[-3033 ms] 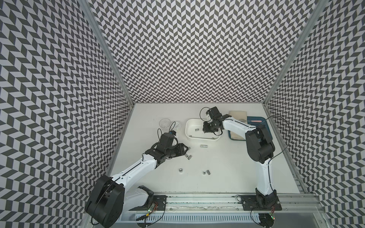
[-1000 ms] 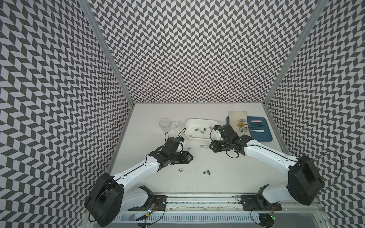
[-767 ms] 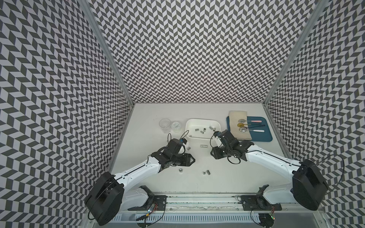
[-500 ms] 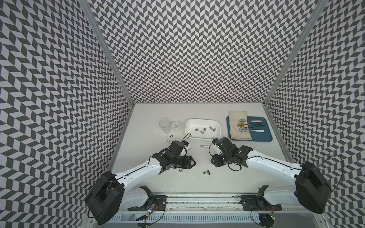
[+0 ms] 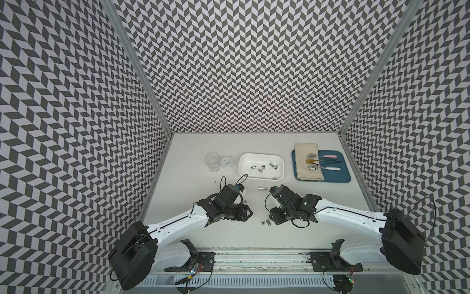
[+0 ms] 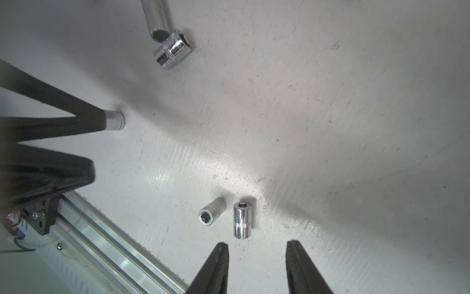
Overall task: Put the socket on the desktop into the storage box
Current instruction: Pick up the socket head at the center of the board.
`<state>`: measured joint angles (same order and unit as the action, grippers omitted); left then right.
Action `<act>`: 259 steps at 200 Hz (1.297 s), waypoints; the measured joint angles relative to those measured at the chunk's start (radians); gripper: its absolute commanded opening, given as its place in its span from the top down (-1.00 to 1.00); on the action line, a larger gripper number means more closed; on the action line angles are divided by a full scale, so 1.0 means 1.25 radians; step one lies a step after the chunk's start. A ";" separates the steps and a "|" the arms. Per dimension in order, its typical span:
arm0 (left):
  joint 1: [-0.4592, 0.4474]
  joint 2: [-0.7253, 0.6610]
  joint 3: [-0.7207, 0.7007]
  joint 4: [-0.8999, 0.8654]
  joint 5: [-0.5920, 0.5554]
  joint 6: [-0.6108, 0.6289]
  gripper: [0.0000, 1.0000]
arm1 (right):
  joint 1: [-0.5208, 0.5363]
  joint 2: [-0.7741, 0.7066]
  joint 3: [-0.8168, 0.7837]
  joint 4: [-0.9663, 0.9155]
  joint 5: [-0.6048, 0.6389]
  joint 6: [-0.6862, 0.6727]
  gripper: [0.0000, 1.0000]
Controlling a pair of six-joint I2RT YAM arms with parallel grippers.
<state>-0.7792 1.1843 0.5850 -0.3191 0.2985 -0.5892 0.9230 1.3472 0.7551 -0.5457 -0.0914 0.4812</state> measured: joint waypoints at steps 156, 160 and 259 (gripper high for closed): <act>0.000 -0.014 -0.006 -0.006 -0.032 -0.009 0.03 | 0.061 0.149 0.033 0.002 0.041 0.017 0.23; 0.000 -0.014 -0.006 -0.006 -0.032 -0.009 0.03 | 0.061 0.150 0.033 0.002 0.042 0.018 0.23; 0.000 -0.014 -0.009 -0.007 -0.035 -0.011 0.03 | 0.062 0.186 0.055 0.026 0.066 0.017 0.54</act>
<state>-0.7792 1.1667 0.5732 -0.3275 0.2550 -0.6033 1.0004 1.5795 0.8238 -0.5129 -0.0090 0.5026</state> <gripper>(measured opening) 0.486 0.255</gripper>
